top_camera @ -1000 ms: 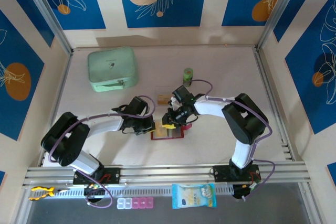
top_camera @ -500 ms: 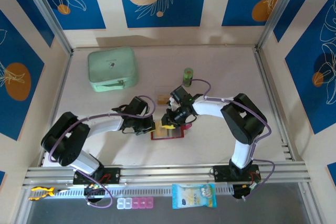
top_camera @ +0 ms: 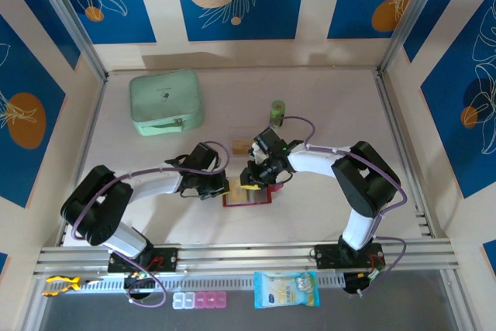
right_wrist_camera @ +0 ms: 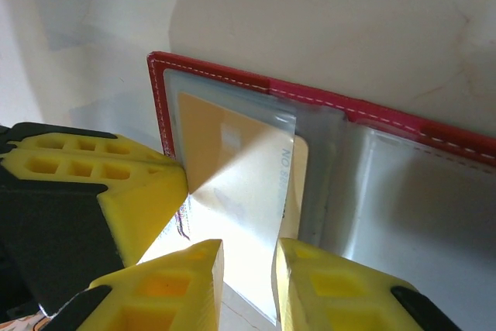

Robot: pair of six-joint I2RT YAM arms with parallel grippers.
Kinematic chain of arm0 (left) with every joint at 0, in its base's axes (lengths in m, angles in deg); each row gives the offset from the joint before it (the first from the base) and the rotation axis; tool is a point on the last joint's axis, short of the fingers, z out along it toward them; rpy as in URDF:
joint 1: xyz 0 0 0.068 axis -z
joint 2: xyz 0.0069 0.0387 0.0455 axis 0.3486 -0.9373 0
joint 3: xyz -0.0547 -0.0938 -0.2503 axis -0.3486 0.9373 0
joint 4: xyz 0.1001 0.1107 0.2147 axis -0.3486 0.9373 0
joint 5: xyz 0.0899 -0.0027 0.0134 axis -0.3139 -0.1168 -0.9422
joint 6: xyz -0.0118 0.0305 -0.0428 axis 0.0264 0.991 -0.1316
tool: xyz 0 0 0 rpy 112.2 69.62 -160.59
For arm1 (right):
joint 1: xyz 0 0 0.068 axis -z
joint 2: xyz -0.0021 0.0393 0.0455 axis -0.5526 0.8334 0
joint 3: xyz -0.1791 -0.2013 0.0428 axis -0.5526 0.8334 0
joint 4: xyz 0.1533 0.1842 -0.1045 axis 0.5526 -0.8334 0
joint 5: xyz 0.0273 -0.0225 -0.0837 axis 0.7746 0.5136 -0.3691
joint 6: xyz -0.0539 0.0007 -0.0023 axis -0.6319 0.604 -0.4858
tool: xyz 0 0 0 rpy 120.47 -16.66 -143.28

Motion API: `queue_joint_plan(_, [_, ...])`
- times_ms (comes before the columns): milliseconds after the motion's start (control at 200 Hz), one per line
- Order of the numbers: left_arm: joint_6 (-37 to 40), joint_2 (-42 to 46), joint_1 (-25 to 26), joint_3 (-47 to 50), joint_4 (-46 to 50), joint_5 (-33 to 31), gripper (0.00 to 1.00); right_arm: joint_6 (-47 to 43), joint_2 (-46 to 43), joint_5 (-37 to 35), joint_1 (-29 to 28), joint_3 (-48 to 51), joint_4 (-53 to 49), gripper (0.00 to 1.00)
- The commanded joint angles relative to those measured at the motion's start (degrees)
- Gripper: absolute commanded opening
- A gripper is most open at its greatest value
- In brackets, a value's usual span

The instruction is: Take the credit cards out of the card holder

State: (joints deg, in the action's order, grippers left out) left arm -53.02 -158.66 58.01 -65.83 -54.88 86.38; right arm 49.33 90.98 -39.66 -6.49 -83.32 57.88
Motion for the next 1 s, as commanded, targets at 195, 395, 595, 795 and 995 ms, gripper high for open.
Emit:
queue_joint_plan(195, [0.53, -1.07, -0.6, -0.35, 2.89, -0.18, 0.05, -0.62, 1.82, 0.86, -1.1, 0.5, 1.28, 0.26])
queue_joint_plan(395, [0.54, -1.18, -0.59, -0.26, 2.85, -0.24, 0.05, -0.63, 1.86, 0.46, -1.15, 0.39, 0.88, 0.25])
queue_joint_plan(595, [0.51, -1.13, -0.52, -0.35, 3.05, -0.27, 0.05, -1.27, 0.71, -4.06, -1.18, 0.18, -2.59, 0.25])
queue_joint_plan(795, [0.58, -1.13, -0.54, -0.48, 3.04, -0.27, 0.05, -2.28, -1.03, -5.34, -1.19, 0.01, -4.0, 0.25])
queue_joint_plan(995, [0.64, -0.61, -0.55, -1.09, 3.65, -0.39, 0.05, -2.81, -2.18, -5.82, -1.11, -0.52, -5.2, 0.25])
